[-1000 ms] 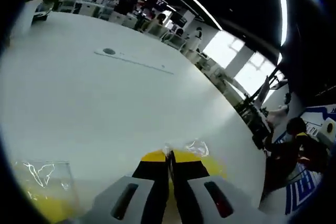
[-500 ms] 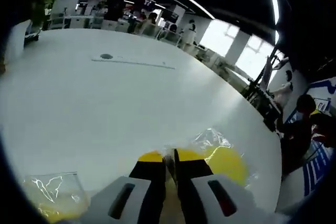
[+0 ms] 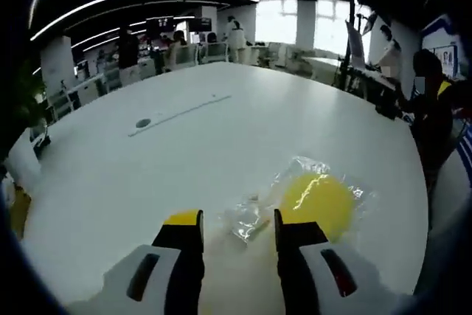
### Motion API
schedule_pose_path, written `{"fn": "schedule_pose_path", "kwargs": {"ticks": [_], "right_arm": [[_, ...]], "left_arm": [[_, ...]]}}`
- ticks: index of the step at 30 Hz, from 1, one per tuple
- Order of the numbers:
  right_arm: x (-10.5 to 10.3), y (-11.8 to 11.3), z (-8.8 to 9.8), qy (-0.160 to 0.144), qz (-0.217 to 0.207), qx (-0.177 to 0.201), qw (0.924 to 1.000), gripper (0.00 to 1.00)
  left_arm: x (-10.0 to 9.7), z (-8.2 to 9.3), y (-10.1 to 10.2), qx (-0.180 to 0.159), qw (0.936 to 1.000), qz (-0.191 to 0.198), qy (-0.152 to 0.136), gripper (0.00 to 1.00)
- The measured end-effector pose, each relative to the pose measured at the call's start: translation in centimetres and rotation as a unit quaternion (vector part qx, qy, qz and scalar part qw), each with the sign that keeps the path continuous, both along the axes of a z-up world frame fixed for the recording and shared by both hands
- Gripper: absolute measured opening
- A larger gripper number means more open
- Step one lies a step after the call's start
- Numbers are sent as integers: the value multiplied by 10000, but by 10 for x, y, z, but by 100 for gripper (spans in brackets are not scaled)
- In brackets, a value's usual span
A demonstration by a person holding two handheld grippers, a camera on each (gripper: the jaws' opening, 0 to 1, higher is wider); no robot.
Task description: Compare the silicone blocks by pressing each to a similar depth, holding the contact briefly, and releasing to observe deformation and rebound differences across the visible hardness samples.
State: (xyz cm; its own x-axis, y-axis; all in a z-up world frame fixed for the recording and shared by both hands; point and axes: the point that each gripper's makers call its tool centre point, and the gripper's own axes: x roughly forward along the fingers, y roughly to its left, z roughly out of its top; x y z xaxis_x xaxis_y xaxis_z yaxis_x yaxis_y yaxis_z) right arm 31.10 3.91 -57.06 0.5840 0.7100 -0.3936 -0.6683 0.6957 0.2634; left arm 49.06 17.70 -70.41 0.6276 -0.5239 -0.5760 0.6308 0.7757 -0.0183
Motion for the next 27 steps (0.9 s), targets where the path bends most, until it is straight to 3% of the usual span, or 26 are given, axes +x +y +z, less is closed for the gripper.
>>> {"fn": "schedule_pose_path", "kwargs": {"ticks": [3, 9, 12, 16, 19, 24, 27], "right_arm": [[-6, 7, 2, 17, 71, 101, 9999, 66], [-19, 25, 15, -114, 244, 483, 9985, 66], [-26, 32, 19, -240, 339, 480, 9980, 65], [-31, 40, 31, -547, 399, 509, 9964, 66], [-33, 42, 36, -656, 352, 593, 9955, 69], [-38, 40, 39, -997, 234, 364, 9941, 70], [-44, 37, 39, -1113, 237, 344, 9929, 71]], "left_arm": [[-15, 9, 7, 225, 9995, -226, -59, 41], [-40, 39, 28, 226, 9993, -203, -236, 45], [-52, 55, 39, 210, 9989, -158, -388, 45], [-69, 76, 57, 117, 9984, 72, -544, 47], [-88, 86, 68, 246, 9974, 86, -676, 50], [-121, 102, 84, 218, 9960, 202, -840, 50], [-143, 109, 102, 111, 9956, 513, -776, 54]]}}
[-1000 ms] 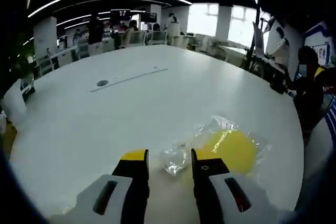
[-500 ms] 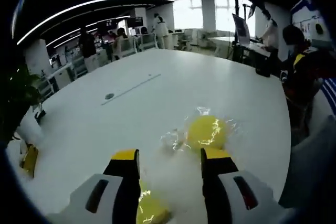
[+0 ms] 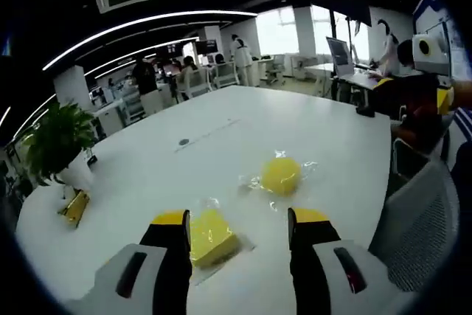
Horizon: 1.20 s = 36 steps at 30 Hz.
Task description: Compare the silicone blocks by pressing each to a similar depth, holding the contact briefly, and releasing to observe deformation and rebound differences across the visible hardness samples.
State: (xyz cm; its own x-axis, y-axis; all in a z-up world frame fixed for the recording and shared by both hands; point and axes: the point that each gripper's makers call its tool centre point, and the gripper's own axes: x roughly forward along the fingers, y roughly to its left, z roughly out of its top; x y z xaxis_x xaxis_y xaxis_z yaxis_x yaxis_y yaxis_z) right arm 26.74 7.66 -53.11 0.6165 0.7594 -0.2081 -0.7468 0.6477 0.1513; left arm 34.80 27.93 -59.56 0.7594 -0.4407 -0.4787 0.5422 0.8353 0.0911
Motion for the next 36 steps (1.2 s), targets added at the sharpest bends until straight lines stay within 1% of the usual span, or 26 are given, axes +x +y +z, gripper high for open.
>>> {"fn": "schedule_pose_path", "kwargs": {"ticks": [1, 2, 3, 4, 5, 7, 9, 10, 11, 12, 14, 17, 19, 21, 22, 23, 25, 26, 27, 29, 30, 33, 36], "right_arm": [[-3, -1, -1, -2, 17, -10, 10000, 72], [-3, -3, -2, 16, 8, -14, 10000, 73], [-4, -5, -5, 111, -34, -4, 9999, 74], [-5, -7, -6, 177, -60, 30, 9998, 73], [-6, -9, -5, 206, -107, 95, 9997, 73], [-5, -13, -3, 162, -220, 125, 9995, 72], [-5, -15, -1, 88, -251, 102, 9996, 70], [-4, -15, 0, -12, -218, 66, 9997, 69], [-4, -16, -1, -52, -177, -59, 9998, 70], [-7, -16, -7, -40, -28, -342, 9994, 71], [-9, -16, -10, -25, 116, -535, 9985, 72], [-9, -15, -8, -113, 172, -553, 9983, 68], [-10, -12, -6, -132, 243, -524, 9982, 68], [-13, -6, -9, 30, 296, -430, 9986, 74], [-14, -3, -9, 5, 332, -428, 9985, 75], [-16, 0, -9, -14, 379, -441, 9983, 75], [-18, 4, -12, -126, 483, -562, 9972, 69], [-17, 4, -12, -191, 430, -621, 9970, 67], [-16, 5, -11, -191, 415, -581, 9973, 67], [-13, 5, -9, -8, 280, -300, 9992, 72], [-11, 4, -10, 59, 231, -272, 9993, 74], [-8, 1, -8, -23, 167, -311, 9994, 71], [-5, -3, -9, 54, 93, -318, 9994, 72]], "left_arm": [[-8, 3, 8, -52, 9999, 147, 29, 55], [-13, 6, 13, -63, 9998, 162, -22, 56], [-19, 11, 20, -124, 9995, 268, -117, 57], [-24, 14, 24, -188, 9992, 337, -135, 57], [-32, 18, 28, -264, 9988, 405, -117, 58], [-44, 20, 36, -418, 9975, 568, -29, 60], [-52, 23, 39, -550, 9966, 608, -19, 62], [-58, 26, 39, -677, 9961, 569, -57, 63], [-60, 27, 37, -720, 9959, 540, -57, 64], [-65, 29, 36, -806, 9953, 532, -70, 65], [-71, 37, 34, -960, 9941, 462, -204, 67], [-79, 46, 33, -1130, 9921, 426, -342, 68], [-81, 49, 36, -1152, 9914, 443, -425, 68], [-81, 49, 42, -1210, 9905, 472, -459, 69], [-81, 50, 44, -1231, 9900, 493, -477, 69], [-81, 50, 44, -1237, 9899, 503, -483, 70], [-81, 53, 47, -1248, 9892, 553, -533, 70], [-81, 53, 50, -1257, 9888, 586, -543, 70], [-81, 54, 51, -1261, 9887, 602, -551, 70], [-81, 55, 54, -1277, 9880, 651, -573, 69], [-81, 54, 56, -1287, 9878, 675, -559, 69], [-81, 53, 59, -1306, 9873, 724, -548, 69], [-81, 52, 61, -1319, 9870, 754, -523, 68]]}}
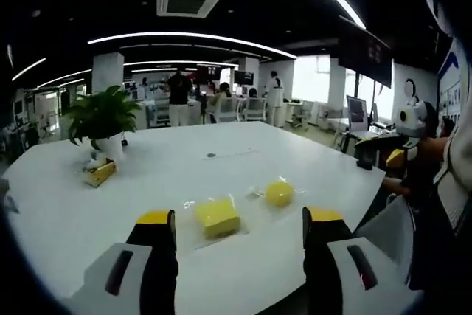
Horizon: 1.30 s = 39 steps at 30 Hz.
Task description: Compare the silicone blocks by pressing each to a similar depth, holding the contact briefly, and releasing to observe deformation and rebound differences across the visible hardness samples.
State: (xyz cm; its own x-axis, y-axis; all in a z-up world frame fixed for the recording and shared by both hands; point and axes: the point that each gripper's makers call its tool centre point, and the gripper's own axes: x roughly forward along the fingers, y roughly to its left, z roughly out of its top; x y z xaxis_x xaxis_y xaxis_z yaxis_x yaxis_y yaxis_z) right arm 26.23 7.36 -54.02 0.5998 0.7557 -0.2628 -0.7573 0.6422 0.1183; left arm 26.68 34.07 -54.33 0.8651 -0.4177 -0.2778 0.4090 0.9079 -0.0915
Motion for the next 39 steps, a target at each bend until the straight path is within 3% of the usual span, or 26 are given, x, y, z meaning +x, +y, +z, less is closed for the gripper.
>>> {"fn": "schedule_pose_path", "kwargs": {"ticks": [6, 9, 14, 30, 34, 39], "right_arm": [[2, -5, -1, 10, -146, -2, 9999, 71], [0, -5, -5, 40, -182, -28, 9998, 71], [-4, -8, -17, 91, -236, -260, 9993, 72], [-3, -10, -11, 113, -380, -98, 9992, 76], [-6, -12, -16, 165, -347, -172, 9991, 77], [-12, -16, -17, 219, -362, -210, 9989, 77]], "left_arm": [[-2, -1, 2, -28, 10000, 0, 24, 66], [-5, -8, 2, 23, 9998, -10, 178, 65], [-7, -9, 4, -53, 9998, 16, 184, 65], [-11, -5, 2, -73, 9999, -3, 140, 66], [-9, -5, 7, 10, 9999, 57, 110, 67], [-8, -3, 15, -152, 9996, 222, 80, 65]]}}
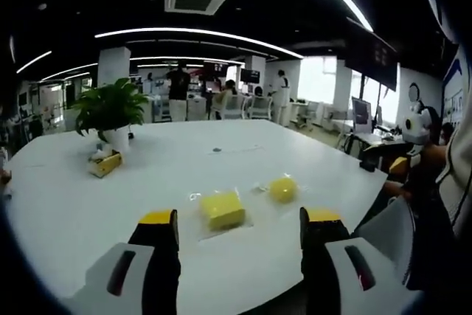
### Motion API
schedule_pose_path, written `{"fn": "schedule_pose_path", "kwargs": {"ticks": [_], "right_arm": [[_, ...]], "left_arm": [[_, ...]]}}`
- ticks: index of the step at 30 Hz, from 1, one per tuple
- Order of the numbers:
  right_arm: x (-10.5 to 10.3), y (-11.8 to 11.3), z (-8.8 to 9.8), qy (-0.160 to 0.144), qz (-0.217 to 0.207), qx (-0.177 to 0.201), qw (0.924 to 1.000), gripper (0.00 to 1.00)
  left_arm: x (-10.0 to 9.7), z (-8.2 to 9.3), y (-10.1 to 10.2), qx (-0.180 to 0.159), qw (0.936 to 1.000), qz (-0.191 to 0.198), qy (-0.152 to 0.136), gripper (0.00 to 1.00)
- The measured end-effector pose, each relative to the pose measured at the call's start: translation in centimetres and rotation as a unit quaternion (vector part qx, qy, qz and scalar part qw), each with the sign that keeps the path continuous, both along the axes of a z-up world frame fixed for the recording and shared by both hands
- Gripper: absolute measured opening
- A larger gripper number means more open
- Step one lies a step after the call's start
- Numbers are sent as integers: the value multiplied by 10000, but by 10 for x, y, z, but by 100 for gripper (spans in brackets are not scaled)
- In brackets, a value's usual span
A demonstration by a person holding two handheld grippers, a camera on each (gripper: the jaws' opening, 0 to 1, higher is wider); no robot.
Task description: Compare the silicone blocks by pressing each to a similar depth, holding the contact briefly, and releasing to observe deformation and rebound differences across the visible hardness samples.
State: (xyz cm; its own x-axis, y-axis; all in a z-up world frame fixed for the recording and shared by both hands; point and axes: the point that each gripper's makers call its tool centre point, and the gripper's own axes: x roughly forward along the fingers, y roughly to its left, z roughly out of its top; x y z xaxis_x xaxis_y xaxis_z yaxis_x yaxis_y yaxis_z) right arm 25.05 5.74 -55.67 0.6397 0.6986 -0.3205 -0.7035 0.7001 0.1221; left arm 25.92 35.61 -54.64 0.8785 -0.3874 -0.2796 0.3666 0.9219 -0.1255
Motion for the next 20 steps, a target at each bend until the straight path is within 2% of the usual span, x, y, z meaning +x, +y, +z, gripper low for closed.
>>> {"fn": "schedule_pose_path", "kwargs": {"ticks": [20], "right_arm": [[14, -7, 7, -62, -170, 103, 9998, 78]], "left_arm": [[5, 1, 0, -48, 10000, -36, 12, 66]]}}
